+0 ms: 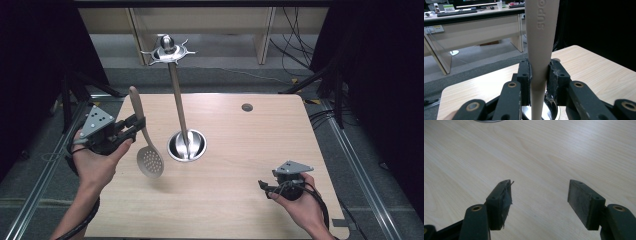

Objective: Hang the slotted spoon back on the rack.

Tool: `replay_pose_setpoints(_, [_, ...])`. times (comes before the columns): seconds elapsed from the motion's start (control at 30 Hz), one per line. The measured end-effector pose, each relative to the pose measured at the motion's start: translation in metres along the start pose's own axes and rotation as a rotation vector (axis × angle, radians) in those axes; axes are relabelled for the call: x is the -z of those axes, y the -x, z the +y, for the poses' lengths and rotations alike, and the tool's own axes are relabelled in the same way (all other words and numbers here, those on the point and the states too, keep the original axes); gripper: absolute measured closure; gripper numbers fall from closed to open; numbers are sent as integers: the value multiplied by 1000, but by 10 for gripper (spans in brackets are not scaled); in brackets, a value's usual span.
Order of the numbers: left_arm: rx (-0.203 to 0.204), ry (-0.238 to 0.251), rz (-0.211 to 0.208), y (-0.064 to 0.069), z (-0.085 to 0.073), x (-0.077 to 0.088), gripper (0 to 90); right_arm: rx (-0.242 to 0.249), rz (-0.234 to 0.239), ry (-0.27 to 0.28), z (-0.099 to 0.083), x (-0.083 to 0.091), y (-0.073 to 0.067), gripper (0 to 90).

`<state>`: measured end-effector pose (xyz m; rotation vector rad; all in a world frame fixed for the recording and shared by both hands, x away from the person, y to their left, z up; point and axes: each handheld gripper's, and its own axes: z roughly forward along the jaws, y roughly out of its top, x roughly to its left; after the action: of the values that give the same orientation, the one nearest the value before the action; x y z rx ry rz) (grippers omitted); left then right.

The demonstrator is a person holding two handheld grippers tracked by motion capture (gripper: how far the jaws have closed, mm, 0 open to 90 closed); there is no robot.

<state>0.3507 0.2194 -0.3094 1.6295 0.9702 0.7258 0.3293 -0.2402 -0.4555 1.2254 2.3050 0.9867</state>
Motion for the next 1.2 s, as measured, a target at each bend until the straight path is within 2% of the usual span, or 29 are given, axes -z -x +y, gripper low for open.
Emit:
replay_pose_setpoints(0.33, [-2,1,-4,-2,8,-4,724,4,-2,4,0,0,0,363])
replay_pose_setpoints(0.37, [-4,-1,-4,-2,9,-4,724,19,-5,7,0,-1,1,363])
replay_pose_setpoints(0.4, [-5,2,-6,-2,9,-4,724,4,-2,3,0,0,0,364])
replay_pose_setpoints(0.5, [-4,2,-10,-2,12,-6,724,19,-4,8,0,0,1,363])
replay_pose_setpoints(0.53, [-8,-1,-10,-2,12,-6,724,4,-2,4,0,0,0,364])
replay_pose_setpoints(1.2, [-7,-13,-32,-2,27,-19,723,11,-3,8,0,0,1,363])
